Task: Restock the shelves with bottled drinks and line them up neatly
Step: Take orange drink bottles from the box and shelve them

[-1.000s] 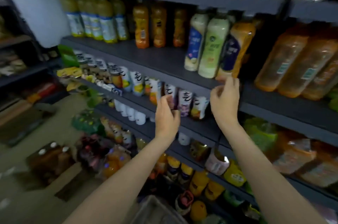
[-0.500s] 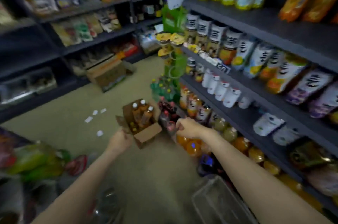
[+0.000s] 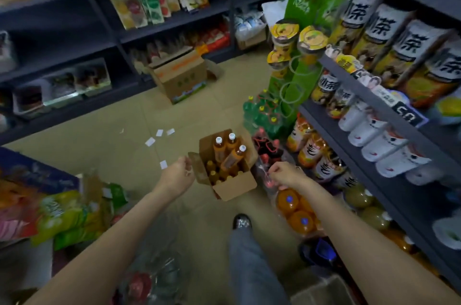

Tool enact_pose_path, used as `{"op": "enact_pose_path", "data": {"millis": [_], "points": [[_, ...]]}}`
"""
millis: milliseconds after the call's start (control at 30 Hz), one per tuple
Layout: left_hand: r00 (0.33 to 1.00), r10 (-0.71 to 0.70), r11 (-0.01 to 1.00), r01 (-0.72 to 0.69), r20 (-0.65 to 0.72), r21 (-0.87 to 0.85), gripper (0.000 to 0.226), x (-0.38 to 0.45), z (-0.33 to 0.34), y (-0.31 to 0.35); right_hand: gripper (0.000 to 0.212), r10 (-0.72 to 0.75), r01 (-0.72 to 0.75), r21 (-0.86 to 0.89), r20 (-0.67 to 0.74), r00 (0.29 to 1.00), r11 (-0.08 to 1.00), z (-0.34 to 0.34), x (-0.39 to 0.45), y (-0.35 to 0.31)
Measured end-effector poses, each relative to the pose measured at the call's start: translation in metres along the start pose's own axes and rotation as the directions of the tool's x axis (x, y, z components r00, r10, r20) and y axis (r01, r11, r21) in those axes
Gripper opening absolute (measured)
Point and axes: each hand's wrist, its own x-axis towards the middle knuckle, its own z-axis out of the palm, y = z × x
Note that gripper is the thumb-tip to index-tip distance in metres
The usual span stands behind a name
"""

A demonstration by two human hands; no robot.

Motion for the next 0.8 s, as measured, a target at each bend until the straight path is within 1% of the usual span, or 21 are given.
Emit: {"op": "enact_pose_path", "data": {"millis": [33,133,200,233,333,400,500,567,667,733,800], "points": [[1.0,-0.015,0.999,0.014,0.009,0.034,0.029,0.015,0.0,0.001,0.01,0.013,-0.013,0.009,0.0,1.0,1.0,0.0,0.022,-0.004],[0.996,-0.094,0.991,0.092,0.011,0.095,0.029,0.07,-0.004,0.003,0.025,0.034,-0.034,-0.017,0.006,0.999,0.999,0.001,0.09,-0.02],[0.992,-0.125,0.989,0.123,0.016,0.08,0.026,0.112,-0.002,0.002,0.03,0.041,-0.041,-0.021,0.014,0.999,0.999,0.003,0.13,-0.034],[0.991,-0.134,0.99,0.132,0.025,0.052,0.024,0.132,0.002,0.001,0.029,0.042,-0.041,-0.028,0.018,0.999,0.999,0.004,0.15,-0.04],[0.988,-0.132,0.991,0.134,0.075,-0.02,0.022,0.192,0.03,-0.004,0.015,0.006,-0.009,-0.112,-0.026,1.0,0.994,0.015,0.215,-0.048],[0.987,-0.135,0.985,0.144,0.092,-0.093,0.024,0.227,0.061,-0.015,0.022,-0.029,0.024,-0.155,-0.032,0.999,0.988,0.033,0.262,-0.041],[0.981,-0.137,0.957,0.168,0.14,-0.238,0.027,0.26,0.116,-0.041,0.031,-0.044,0.047,-0.236,0.017,0.999,0.971,0.068,0.332,-0.021],[0.97,-0.168,0.922,0.218,0.176,-0.321,0.026,0.271,0.15,-0.057,0.034,-0.044,0.042,-0.291,0.0,0.999,0.956,0.085,0.374,-0.004],[0.965,-0.194,0.892,0.248,0.174,-0.378,0.022,0.277,0.183,-0.084,0.05,-0.074,0.079,-0.394,0.028,0.997,0.915,0.108,0.418,0.02],[0.963,-0.218,0.877,0.264,0.157,-0.401,0.019,0.282,0.193,-0.098,0.045,-0.105,0.092,-0.449,-0.005,0.994,0.889,0.118,0.429,0.029],[0.952,-0.255,0.85,0.303,0.167,-0.431,0.023,0.288,0.197,-0.107,0.034,-0.076,0.038,-0.443,-0.069,0.995,0.896,0.127,0.423,0.024]]}}
